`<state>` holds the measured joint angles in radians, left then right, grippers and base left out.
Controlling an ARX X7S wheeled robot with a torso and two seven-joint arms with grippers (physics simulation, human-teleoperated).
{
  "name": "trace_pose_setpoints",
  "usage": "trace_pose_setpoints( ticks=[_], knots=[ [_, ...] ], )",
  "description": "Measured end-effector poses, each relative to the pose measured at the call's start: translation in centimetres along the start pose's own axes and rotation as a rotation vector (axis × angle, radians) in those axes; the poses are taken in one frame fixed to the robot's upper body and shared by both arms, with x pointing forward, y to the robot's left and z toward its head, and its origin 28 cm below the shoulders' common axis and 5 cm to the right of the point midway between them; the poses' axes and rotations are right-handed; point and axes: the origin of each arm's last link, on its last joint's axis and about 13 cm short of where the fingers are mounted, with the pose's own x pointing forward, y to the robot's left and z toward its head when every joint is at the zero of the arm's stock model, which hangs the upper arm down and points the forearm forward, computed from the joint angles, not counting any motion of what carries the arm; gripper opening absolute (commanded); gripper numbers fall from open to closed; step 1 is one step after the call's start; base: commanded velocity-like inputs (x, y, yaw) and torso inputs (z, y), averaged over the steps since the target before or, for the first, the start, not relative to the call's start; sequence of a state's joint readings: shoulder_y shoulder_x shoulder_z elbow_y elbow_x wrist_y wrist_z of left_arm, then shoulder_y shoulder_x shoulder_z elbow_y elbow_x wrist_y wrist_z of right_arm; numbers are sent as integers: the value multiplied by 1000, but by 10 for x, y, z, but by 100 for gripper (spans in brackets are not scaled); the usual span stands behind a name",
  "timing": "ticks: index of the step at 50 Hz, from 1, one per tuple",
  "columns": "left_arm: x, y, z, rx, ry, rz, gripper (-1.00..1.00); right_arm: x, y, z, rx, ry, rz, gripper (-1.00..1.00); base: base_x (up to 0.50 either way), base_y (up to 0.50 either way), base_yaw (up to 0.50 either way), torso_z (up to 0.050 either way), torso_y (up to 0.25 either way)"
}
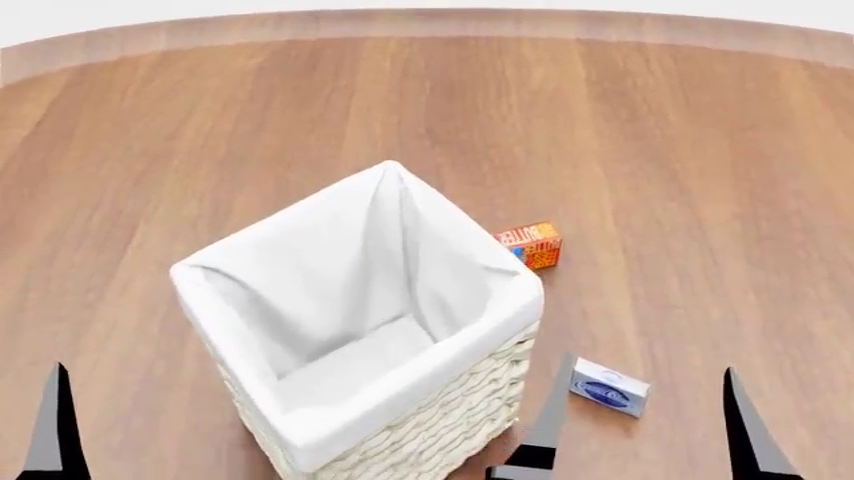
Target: Pick up the alphabet soup and put it in the basket.
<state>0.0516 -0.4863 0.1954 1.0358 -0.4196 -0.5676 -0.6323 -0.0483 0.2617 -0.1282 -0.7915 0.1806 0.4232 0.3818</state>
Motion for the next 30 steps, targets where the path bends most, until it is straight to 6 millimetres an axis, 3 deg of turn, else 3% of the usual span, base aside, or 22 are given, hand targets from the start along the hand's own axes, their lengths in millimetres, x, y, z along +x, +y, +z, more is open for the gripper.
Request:
trace_pose_setpoints(
  ticks=[14, 30],
  knots=[
    [-1, -1, 0, 12, 4, -10, 100, 0, -1, 2, -1, -3, -4, 100, 0, 0, 0, 0, -246],
    [-1, 0, -2, -19, 14, -25, 100, 3, -4, 1, -21, 13, -66, 100, 0, 0, 0, 0, 0]
  ],
)
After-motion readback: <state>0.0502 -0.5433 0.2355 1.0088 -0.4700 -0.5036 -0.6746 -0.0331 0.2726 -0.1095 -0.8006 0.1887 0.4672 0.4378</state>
